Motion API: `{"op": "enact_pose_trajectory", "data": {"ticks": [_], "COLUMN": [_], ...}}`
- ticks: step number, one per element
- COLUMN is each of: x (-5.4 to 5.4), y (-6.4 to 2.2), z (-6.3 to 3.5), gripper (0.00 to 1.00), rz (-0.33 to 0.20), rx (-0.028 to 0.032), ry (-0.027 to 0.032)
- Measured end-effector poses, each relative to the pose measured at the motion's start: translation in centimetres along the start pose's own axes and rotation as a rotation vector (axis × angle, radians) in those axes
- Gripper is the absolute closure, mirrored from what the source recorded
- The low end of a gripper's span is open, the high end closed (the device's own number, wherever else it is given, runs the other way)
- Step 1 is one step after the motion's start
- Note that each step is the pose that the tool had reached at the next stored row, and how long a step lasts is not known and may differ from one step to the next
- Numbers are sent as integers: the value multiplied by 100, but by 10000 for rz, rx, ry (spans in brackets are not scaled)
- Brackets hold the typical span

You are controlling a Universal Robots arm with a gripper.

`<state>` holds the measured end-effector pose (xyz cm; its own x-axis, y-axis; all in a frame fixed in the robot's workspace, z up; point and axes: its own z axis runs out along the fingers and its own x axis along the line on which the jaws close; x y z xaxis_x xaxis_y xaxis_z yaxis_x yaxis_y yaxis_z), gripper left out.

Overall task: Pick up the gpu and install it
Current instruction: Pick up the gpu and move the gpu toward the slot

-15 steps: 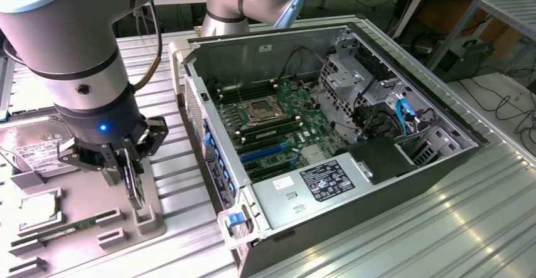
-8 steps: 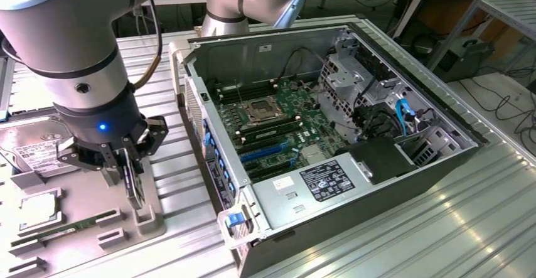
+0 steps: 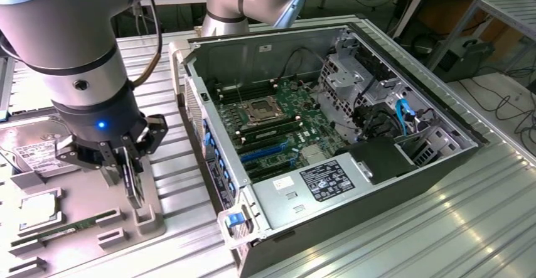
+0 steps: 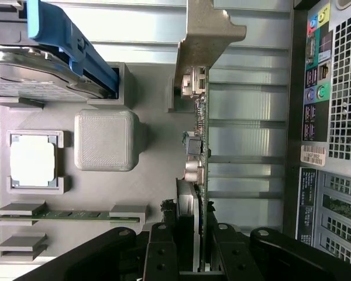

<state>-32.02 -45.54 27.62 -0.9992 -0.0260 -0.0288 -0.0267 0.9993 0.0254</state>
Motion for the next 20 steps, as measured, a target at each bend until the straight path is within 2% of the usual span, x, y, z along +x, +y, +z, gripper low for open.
{"op": "enact_pose_trajectory", "data": {"ticks": [8,20], "x": [-1,-5], "y": [-3,1], "z": [-49,-180], "gripper": [72,72], "rz": [0,1], "rx": [0,-8], "ry": [3,1]}}
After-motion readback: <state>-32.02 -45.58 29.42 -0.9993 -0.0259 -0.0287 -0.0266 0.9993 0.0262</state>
